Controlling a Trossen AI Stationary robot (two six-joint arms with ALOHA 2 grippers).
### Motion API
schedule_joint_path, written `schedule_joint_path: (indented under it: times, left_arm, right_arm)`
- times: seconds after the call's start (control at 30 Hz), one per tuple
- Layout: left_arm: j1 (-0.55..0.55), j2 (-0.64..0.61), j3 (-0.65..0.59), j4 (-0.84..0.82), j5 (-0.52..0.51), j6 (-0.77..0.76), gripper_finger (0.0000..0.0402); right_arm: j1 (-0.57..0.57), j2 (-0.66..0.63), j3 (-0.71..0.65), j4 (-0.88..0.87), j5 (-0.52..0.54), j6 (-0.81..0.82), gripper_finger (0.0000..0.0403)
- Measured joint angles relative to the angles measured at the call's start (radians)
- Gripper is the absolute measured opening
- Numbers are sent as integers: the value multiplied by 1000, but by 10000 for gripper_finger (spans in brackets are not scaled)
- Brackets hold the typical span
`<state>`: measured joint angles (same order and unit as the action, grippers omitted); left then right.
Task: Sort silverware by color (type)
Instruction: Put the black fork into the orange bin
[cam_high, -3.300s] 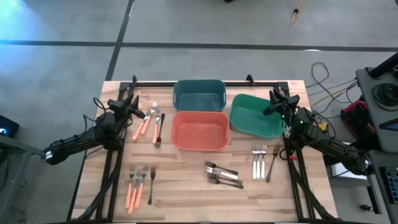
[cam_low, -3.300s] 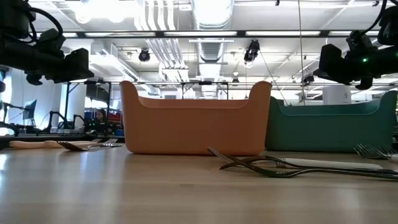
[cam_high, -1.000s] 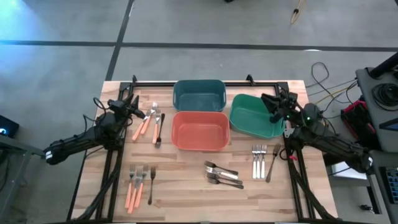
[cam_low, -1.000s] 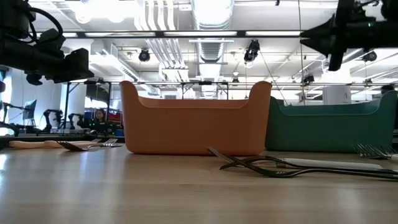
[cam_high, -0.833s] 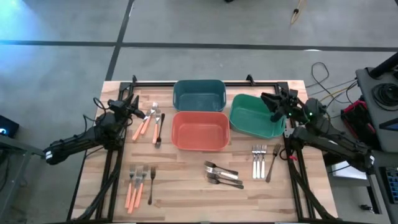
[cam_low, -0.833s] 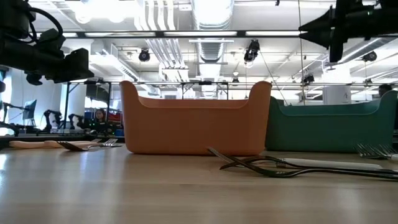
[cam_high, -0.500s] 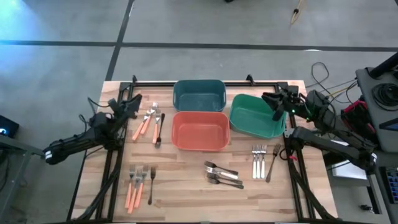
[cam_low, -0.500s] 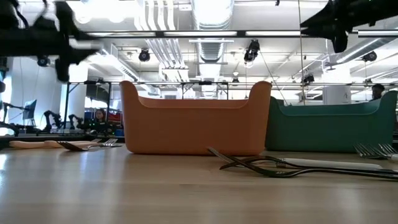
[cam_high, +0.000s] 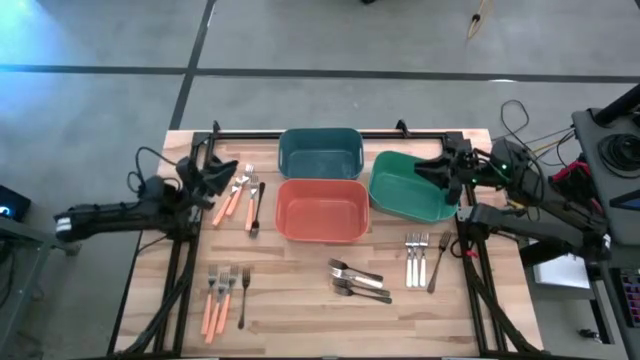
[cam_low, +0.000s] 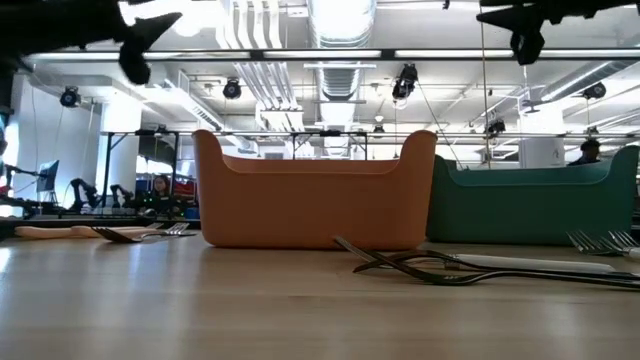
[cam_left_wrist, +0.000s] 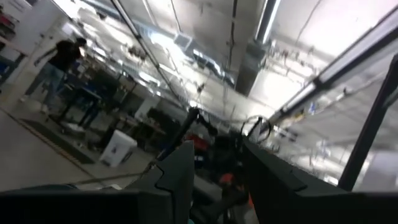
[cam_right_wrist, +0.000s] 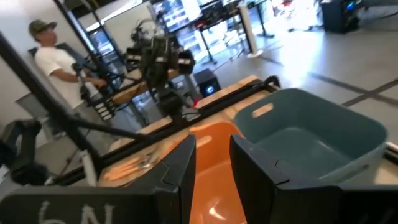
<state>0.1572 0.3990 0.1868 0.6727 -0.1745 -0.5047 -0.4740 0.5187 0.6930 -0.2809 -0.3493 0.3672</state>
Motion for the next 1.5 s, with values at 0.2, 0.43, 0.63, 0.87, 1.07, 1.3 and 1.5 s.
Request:
schedule_joint_path:
  times: [0.2, 0.43, 0.63, 0.87, 1.07, 1.3, 1.5]
  left_arm:
    - [-74, 232, 241, -152, -35, 117, 119]
    - [-325, 435, 460, -357, -361, 257, 119]
    - [-558, 530, 539, -482, -553, 258, 119]
    - [-717, 574, 512, -471, -559, 170, 119]
    - [-759, 638, 506, -411, -560, 146, 119]
    - [-757, 695, 506, -413, -628, 51, 119]
    - [-759, 717, 506, -413, -627, 46, 119]
  right_arm:
    - [67, 83, 129, -116, 3, -16, 91]
    - [155, 136, 306, -483, 63, 49, 91]
    - [279, 130, 319, -635, 188, 157, 91]
    - [486, 141, 224, -507, 254, 247, 91]
    - [679, 208, 162, -226, 354, 245, 91]
    - [848, 393, 189, -105, 465, 213, 91]
    - [896, 551, 288, -177, 472, 273, 91]
